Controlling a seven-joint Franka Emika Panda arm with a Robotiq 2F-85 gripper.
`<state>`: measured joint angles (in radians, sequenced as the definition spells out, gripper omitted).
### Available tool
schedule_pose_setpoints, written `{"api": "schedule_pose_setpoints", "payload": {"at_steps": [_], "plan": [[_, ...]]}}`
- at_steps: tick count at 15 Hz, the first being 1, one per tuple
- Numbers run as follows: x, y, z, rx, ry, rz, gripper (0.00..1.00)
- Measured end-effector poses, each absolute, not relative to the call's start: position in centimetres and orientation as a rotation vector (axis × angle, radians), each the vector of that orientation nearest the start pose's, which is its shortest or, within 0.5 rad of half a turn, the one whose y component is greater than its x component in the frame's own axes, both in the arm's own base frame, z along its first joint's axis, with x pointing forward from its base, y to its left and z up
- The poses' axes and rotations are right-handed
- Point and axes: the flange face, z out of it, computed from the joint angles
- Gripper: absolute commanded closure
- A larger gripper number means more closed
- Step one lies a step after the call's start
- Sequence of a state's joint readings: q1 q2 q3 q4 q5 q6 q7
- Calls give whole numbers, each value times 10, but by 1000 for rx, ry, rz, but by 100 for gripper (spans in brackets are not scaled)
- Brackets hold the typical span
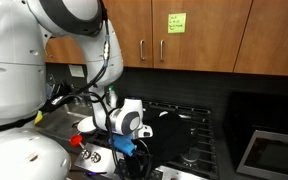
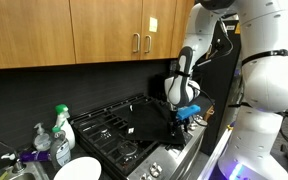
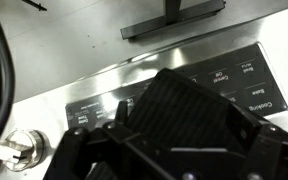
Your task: Fold the black towel into half diagonally from bottom to top, fold the black towel into half diagonally from left to right
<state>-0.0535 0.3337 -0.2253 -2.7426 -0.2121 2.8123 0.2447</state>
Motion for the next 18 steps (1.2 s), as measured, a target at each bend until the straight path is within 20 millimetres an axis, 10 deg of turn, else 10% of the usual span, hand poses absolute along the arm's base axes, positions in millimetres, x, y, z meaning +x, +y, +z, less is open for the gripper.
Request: {"api": "schedule_pose_setpoints", "payload": {"at_steps": [10, 18], "plan": [[335, -107, 77, -3194, 513, 500, 0], [337, -110, 70, -3169, 534, 515, 73]]}}
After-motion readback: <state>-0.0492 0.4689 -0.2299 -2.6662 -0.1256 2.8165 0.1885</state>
